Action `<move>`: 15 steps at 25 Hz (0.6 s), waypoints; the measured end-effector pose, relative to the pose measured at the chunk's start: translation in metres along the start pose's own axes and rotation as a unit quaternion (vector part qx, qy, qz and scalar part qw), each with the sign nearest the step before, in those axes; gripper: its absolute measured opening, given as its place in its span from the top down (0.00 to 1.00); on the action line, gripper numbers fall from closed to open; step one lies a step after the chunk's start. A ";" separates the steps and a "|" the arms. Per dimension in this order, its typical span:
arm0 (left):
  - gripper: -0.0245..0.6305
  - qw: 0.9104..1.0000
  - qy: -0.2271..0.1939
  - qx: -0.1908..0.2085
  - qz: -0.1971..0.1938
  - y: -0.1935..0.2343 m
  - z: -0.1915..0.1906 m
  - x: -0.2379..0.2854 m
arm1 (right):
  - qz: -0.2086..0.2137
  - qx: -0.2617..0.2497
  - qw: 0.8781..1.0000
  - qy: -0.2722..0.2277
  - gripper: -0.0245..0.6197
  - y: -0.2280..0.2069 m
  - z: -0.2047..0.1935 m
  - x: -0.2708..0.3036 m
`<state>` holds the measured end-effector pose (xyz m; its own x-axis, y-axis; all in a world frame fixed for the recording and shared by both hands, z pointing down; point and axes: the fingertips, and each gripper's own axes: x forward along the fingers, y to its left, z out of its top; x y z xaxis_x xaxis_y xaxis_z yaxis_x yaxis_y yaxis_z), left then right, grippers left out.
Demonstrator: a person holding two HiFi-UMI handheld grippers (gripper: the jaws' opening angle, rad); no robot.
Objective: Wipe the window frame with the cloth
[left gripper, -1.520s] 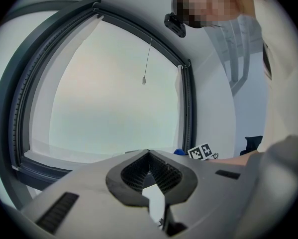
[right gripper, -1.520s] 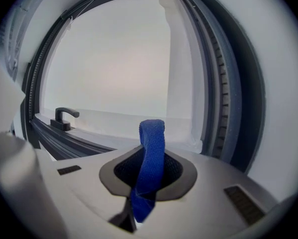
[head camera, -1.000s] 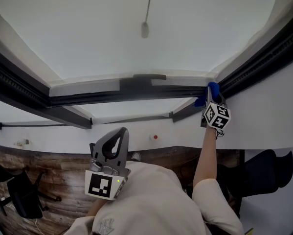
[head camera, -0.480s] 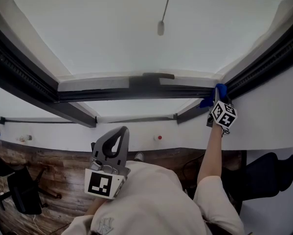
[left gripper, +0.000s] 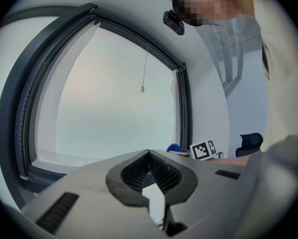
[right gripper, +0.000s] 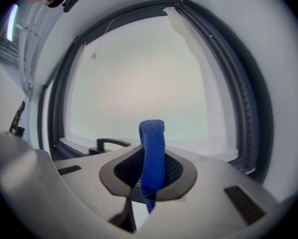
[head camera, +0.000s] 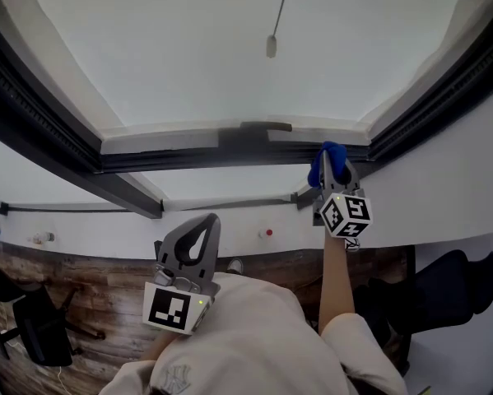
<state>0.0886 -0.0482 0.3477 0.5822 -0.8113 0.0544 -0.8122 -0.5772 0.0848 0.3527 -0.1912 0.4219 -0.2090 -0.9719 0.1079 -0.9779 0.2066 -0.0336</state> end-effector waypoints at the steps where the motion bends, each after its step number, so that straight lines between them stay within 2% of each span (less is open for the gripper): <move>1: 0.95 1.000 0.000 0.000 -0.003 -0.001 0.000 -0.001 | 0.025 0.002 1.000 -0.002 0.87 0.026 -0.003 0.002; 5: 0.95 1.000 -0.001 -0.010 -0.006 -0.004 -0.001 -0.005 | 0.108 -0.009 0.994 0.008 0.87 0.110 -0.023 0.014; 8: 0.95 1.000 0.000 -0.005 0.001 0.000 -0.001 -0.014 | 0.144 -0.040 0.988 0.028 0.87 0.149 -0.038 0.023; 11: 0.95 1.000 0.003 -0.004 0.014 0.008 -0.003 -0.023 | 0.147 -0.054 0.986 0.057 0.87 0.162 -0.058 0.034; 15: 0.95 0.999 0.002 -0.020 0.031 0.015 -0.003 -0.029 | 0.132 -0.060 0.985 0.097 0.87 0.157 -0.086 0.046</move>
<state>0.0592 -0.0332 0.3505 0.5313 -0.8448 0.0640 -0.8444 -0.5218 0.1216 0.1887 -0.1941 0.5072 -0.4421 -0.8454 0.2999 -0.8812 0.4717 0.0308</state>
